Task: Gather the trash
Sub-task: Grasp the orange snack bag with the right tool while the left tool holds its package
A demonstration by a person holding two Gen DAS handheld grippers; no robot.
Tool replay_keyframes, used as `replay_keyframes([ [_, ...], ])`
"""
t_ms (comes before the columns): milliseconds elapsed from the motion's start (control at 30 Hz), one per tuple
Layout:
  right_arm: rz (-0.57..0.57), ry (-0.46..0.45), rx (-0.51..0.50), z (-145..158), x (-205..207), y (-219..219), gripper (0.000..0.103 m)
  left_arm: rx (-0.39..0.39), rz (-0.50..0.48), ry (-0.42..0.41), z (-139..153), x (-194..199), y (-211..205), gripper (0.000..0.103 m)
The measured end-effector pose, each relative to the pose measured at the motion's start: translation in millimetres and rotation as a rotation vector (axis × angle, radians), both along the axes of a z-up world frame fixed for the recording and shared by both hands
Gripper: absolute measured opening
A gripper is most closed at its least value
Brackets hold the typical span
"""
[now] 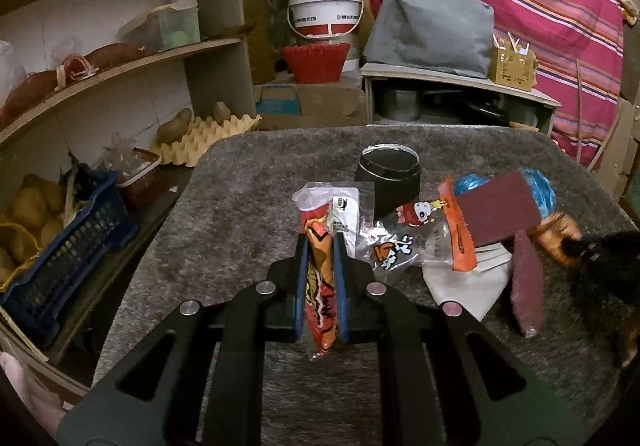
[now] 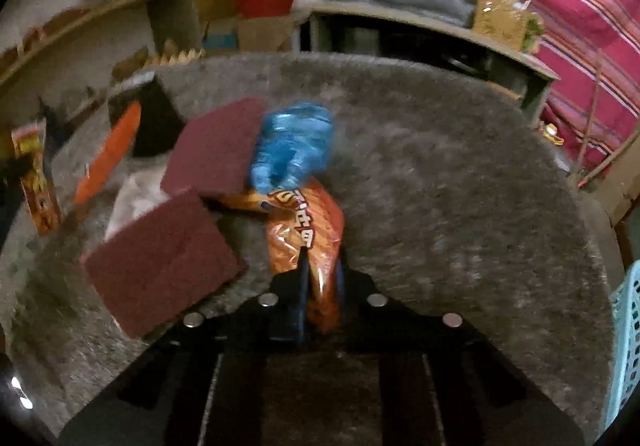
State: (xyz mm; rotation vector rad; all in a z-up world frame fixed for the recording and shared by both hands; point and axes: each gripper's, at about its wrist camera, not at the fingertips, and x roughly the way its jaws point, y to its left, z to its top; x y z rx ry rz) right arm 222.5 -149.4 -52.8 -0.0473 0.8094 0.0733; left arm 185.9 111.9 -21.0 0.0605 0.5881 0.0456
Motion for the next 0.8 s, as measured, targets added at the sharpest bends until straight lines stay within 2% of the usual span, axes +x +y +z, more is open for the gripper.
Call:
replay_keyframes([
  [67,-0.037,-0.051,0.009,17,-8,-16,0.012,-0.002,0.000,-0.005,2,-1,0,0.011],
  [200,-0.095,-0.092,0.052,35,-19,-47,0.012,-0.004,0.000,-0.009,3,-2,-1,0.011],
  [367,-0.128,-0.091,0.069,38,-22,-69,0.012,-0.005,-0.002,-0.012,6,-4,-6,0.011],
  [800,-0.126,-0.113,0.031,41,-34,-85,0.012,0.003,-0.035,-0.037,20,-12,-41,0.011],
])
